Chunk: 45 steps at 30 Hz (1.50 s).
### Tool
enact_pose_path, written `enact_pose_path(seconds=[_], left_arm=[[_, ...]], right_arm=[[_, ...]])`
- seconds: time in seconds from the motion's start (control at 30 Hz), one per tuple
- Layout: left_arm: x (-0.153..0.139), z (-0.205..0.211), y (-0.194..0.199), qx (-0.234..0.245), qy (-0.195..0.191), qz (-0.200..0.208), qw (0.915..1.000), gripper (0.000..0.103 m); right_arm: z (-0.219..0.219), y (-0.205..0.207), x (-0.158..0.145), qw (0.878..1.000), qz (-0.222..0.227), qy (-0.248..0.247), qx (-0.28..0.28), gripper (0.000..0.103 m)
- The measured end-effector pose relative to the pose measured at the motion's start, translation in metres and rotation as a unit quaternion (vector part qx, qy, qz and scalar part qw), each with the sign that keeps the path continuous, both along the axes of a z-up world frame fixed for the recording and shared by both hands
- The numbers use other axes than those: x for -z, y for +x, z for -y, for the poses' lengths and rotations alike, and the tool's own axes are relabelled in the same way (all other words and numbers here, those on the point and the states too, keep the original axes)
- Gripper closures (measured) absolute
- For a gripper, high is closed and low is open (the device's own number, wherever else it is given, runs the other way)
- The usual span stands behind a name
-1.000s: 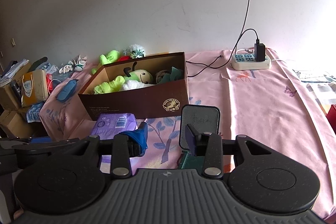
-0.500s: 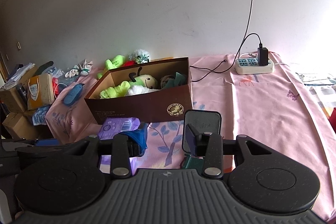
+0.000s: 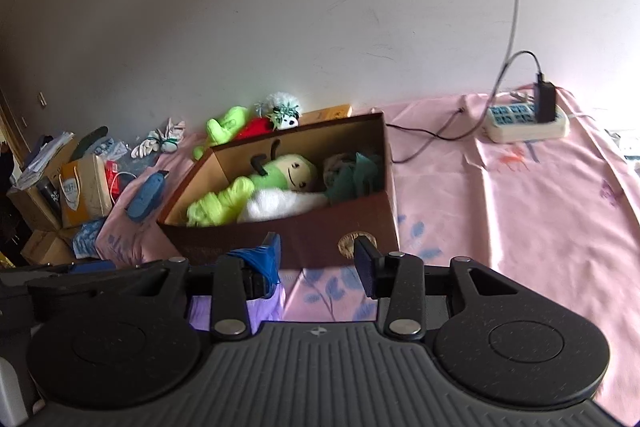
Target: Organize soft objects
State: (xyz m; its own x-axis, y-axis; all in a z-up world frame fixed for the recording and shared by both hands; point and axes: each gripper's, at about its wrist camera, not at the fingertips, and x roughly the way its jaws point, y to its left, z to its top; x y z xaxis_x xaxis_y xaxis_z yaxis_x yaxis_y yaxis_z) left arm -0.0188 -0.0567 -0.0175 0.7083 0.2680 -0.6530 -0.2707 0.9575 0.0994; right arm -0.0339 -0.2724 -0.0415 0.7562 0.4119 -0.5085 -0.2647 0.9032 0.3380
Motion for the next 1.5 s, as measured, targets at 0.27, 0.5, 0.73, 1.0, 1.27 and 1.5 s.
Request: enact_pose_path(seconds=[0.27,0.5,0.73,1.0,1.27,1.5], left_arm=[[-0.001,-0.011,0.072,0.009,0.004,-0.035,0.9993,0.045],[-0.014,-0.020,0.112,0.022,0.005,-0.068,0.9975,0.045],[-0.066,-0.030,0.129,0.035,0.017,-0.023,0.9990,0.045],[-0.087,-0.040,0.138,0.056,0.019,0.001,0.9982,0.045],[-0.060,-0.047,0.152,0.069,-0.004,-0.025,0.9973,0.045],[-0.042,-0.046,0.160,0.076,-0.001,-0.039,0.9964,0.045]], right_arm=[[-0.012,0.067,-0.008,1.000,-0.027,-0.007,0.008,0.079],[-0.026,0.094,-0.027,0.998,-0.043,-0.038,0.022,0.079],[-0.038,0.104,-0.071,0.998,0.004,-0.053,0.031,0.079],[-0.049,0.106,-0.088,0.997,0.028,-0.058,0.049,0.078],[-0.059,0.108,-0.061,0.994,-0.004,-0.078,0.074,0.078],[-0.063,0.118,-0.044,0.993,-0.021,-0.086,0.083,0.078]])
